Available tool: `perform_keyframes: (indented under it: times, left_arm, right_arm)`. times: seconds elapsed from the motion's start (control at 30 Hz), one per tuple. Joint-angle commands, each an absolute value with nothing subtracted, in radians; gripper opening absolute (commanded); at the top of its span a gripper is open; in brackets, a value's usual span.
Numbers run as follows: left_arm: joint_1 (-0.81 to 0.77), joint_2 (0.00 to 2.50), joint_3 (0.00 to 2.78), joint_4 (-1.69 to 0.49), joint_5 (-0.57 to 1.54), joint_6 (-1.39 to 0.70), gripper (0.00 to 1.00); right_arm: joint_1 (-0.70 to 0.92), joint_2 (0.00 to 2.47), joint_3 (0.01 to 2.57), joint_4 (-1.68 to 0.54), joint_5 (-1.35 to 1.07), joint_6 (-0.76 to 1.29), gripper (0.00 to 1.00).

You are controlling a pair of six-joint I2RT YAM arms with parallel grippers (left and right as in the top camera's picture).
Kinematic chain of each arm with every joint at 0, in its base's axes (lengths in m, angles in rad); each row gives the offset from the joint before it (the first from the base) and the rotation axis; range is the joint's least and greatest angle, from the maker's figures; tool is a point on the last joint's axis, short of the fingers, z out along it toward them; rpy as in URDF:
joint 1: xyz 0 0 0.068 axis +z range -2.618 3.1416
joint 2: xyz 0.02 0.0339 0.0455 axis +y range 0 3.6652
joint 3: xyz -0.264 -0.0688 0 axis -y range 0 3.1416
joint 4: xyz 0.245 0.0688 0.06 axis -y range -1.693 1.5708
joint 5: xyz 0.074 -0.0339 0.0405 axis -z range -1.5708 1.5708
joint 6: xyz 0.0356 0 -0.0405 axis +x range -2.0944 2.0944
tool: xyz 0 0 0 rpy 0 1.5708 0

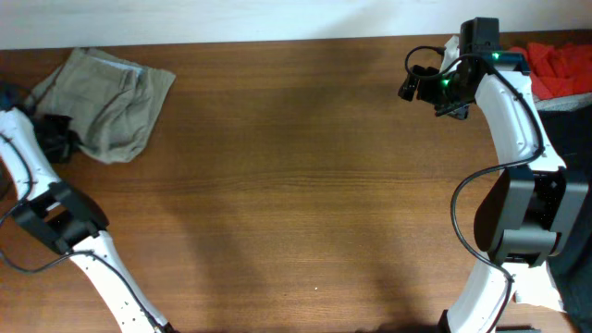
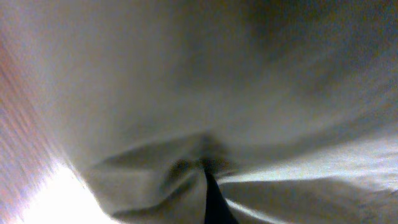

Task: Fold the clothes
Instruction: 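Drag the folded trousers with the left gripper to the table's back-left corner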

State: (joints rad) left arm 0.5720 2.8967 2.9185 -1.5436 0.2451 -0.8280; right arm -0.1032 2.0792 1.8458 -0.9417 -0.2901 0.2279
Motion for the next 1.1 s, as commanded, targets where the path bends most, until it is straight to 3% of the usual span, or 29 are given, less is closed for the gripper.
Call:
perform_keyframes:
  times: [0.0, 0.2, 0.43, 0.5, 0.53, 0.57, 0.77, 0.93, 1.07]
  left_arm:
    - [0.502, 2.952, 2.881, -1.617, 0.232, -0.938, 0.04]
    - [0.437, 2.952, 2.881, -1.491, 0.246, -0.939, 0.15]
    - [0.412, 2.952, 2.881, -1.369, 0.246, -0.938, 0.17]
    - [0.413, 2.952, 2.881, -1.369, 0.242, -0.923, 0.26]
    - [0.415, 2.952, 2.881, -1.374, 0.215, -0.907, 0.41]
    - [0.418, 2.952, 2.881, -1.378, 0.183, -0.889, 0.45]
    - [0.465, 2.952, 2.881, -1.433, 0.141, -0.835, 0.46]
    - [0.497, 2.952, 2.881, -1.453, 0.130, -0.770, 0.64]
    - [0.505, 2.951, 2.903, -1.472, 0.088, -0.735, 0.65]
  right_arm:
    - [-0.106, 2.085, 1.850, -0.942, -0.295, 0.217, 0.99]
    - [-0.106, 2.085, 1.850, -0.942, -0.295, 0.217, 0.99]
    - [-0.106, 2.085, 1.850, -0.942, -0.295, 0.217, 0.99]
    - [-0.106, 2.085, 1.850, -0.942, -0.295, 0.217, 0.99]
    - [-0.106, 2.085, 1.850, -0.942, -0.295, 0.217, 0.99]
    - [-0.106, 2.085, 1.850, -0.942, -0.295, 0.217, 0.99]
    - [-0.106, 2.085, 1.850, -0.942, -0.295, 0.217, 0.99]
    - [-0.106, 2.085, 1.850, -0.942, -0.295, 0.217, 0.99]
    - [-0.106, 2.085, 1.850, -0.942, -0.295, 0.217, 0.99]
